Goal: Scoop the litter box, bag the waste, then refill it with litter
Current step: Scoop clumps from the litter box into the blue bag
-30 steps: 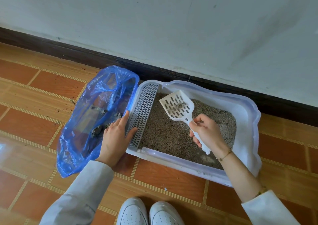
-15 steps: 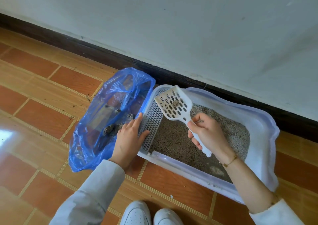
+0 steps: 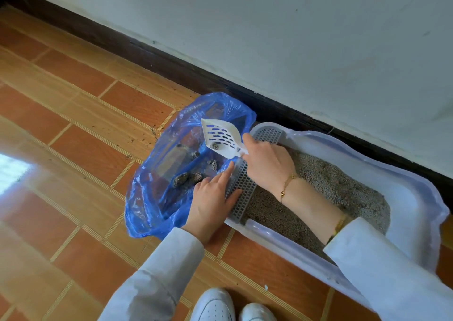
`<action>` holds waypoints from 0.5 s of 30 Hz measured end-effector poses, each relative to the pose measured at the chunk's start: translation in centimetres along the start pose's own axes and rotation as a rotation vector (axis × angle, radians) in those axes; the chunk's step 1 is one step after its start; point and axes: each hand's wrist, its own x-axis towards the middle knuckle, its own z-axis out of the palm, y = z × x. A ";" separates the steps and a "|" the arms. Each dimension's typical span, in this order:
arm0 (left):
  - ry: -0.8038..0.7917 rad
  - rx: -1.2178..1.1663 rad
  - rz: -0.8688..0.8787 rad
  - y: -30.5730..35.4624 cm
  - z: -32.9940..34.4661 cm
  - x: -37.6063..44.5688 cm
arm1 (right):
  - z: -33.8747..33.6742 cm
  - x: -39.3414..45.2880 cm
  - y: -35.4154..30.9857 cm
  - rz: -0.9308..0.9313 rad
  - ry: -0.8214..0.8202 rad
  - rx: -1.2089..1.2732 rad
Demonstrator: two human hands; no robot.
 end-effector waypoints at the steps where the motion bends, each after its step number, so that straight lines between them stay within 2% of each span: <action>1: 0.001 -0.008 -0.006 0.0 0.0 0.0 | 0.3 0.1 -0.2 -0.028 0.016 -0.067; 5: 0.008 -0.023 -0.003 0.0 -0.1 0.0 | 1.1 0.2 -0.3 -0.102 0.042 -0.193; 11: -0.002 -0.017 -0.004 0.2 -0.4 0.1 | 0.8 -0.4 0.3 -0.090 0.130 -0.156; 13: -0.011 0.001 -0.006 0.3 -0.5 0.1 | 0.5 -0.9 1.0 -0.036 0.162 -0.040; 15: -0.025 0.025 -0.006 0.4 -0.6 0.1 | -0.2 -2.1 2.1 0.084 0.171 0.182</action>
